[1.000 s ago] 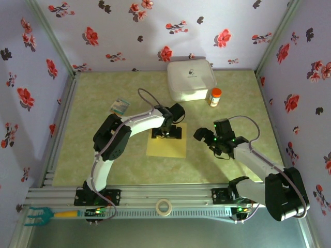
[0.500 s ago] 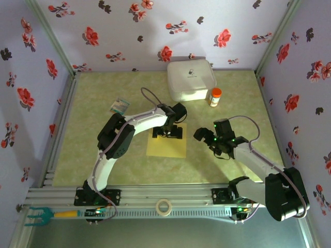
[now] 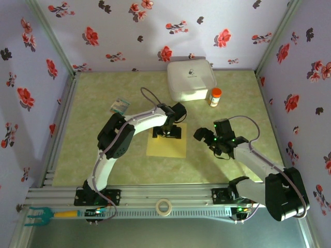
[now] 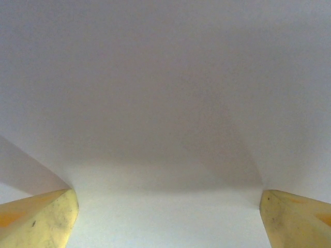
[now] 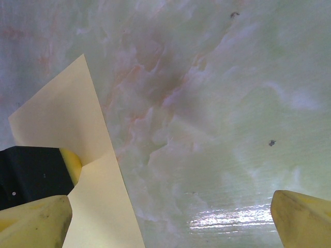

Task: Fold a paper plane with a square sheet of paper (pick it up from the middle)
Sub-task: First fold the square sheet of paper in half at the center of the table.

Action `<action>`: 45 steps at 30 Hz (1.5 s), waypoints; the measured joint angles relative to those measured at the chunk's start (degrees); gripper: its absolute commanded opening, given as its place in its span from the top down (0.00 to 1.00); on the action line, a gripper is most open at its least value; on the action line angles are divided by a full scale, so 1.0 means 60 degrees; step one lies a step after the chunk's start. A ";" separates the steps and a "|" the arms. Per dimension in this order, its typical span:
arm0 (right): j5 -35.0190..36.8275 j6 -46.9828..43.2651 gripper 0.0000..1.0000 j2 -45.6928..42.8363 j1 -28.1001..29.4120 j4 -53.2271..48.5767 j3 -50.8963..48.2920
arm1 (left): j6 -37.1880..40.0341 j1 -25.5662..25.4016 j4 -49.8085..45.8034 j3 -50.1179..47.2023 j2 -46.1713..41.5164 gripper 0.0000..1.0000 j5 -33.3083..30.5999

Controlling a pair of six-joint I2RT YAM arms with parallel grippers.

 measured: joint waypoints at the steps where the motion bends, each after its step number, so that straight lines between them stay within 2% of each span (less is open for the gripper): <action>1: -0.0004 0.0000 0.01 0.0000 0.0000 0.0000 0.0000 | 0.0000 0.0000 -0.0051 0.0058 0.0040 0.08 0.0000; 7: 0.0000 0.0004 0.01 0.0000 0.0000 0.0000 0.0000 | 0.0000 0.0000 -0.0204 0.0219 0.0153 0.06 0.0025; 20: 0.0000 0.0004 0.01 0.0000 0.0000 0.0000 0.0000 | 0.0004 0.0000 -0.0295 0.0321 0.0219 0.16 0.0113; 24: -0.0004 0.0004 0.01 0.0000 0.0000 0.0000 0.0000 | 0.0015 -0.0007 -0.0291 0.0317 0.0208 0.22 0.0109; 27: -0.0004 0.0004 0.01 0.0000 0.0000 0.0000 0.0000 | 0.0109 -0.0025 -0.0215 0.0237 0.0146 0.31 0.0095; 29: 0.0000 0.0004 0.01 0.0000 0.0000 0.0000 0.0000 | 0.0175 -0.0029 -0.0073 0.0055 0.0022 0.32 0.0066; 34: 0.0011 0.0011 0.01 0.0000 0.0000 -0.0004 0.0000 | 0.0342 -0.0047 0.0441 -0.0463 -0.0324 0.52 0.0040; 37: 0.0073 0.0073 0.01 -0.0018 0.0000 -0.0007 0.0000 | 0.0441 -0.0091 0.0681 -0.0601 -0.0408 0.58 0.0040; 41: 0.0197 0.0113 0.01 -0.0178 0.0000 -0.0040 0.0000 | 0.0514 -0.0127 0.0933 -0.0652 -0.0455 0.64 0.0087; 45: 0.0401 0.0222 0.01 -0.0310 0.0000 -0.0160 0.0000 | 0.0594 -0.0135 0.1253 -0.0918 -0.0718 0.64 0.0131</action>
